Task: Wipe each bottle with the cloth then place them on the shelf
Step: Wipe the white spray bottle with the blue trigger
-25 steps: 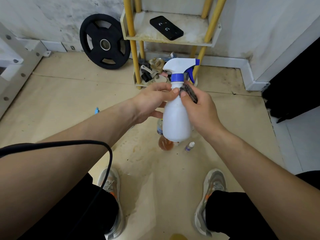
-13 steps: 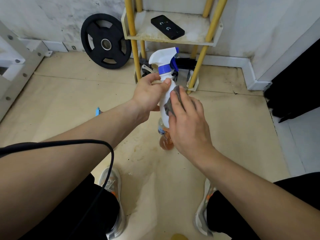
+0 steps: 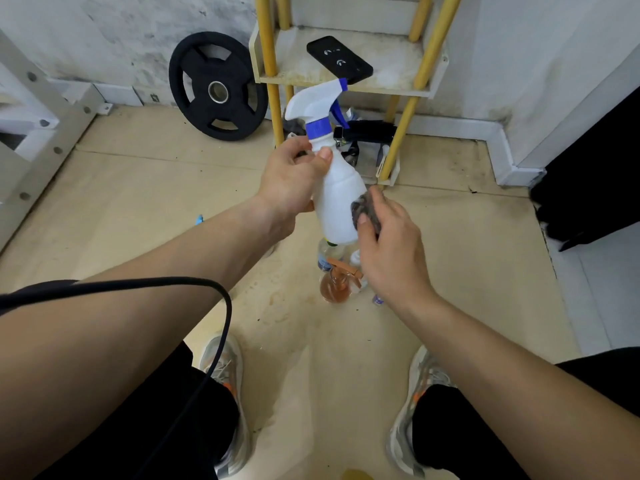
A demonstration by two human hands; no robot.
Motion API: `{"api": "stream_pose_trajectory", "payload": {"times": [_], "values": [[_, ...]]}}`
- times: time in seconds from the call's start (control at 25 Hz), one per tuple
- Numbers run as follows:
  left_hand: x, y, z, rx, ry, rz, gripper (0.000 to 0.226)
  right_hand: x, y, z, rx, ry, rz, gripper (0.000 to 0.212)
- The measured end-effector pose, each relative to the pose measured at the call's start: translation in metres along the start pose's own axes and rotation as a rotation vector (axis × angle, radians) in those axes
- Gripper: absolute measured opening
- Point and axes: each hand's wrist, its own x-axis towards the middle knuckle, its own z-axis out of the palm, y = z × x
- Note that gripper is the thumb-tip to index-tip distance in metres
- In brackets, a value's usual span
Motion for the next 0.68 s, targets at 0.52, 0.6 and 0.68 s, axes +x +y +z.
{"api": "stream_pose_trajectory", "payload": {"times": [0.52, 0.6, 0.68], "values": [[-0.016, -0.015, -0.014, 0.293, -0.181, 0.198, 0.026, 0.014, -0.006, -0.013, 0.274, -0.188, 0.314, 0.030], [-0.018, -0.015, -0.026, 0.353, -0.202, 0.209, 0.029, 0.008, -0.001, -0.006, 0.325, -0.280, 0.360, 0.033], [-0.025, -0.016, -0.036, 0.410, -0.228, 0.207, 0.033, 0.004, 0.006, 0.005, 0.312, -0.331, 0.335, 0.032]]}}
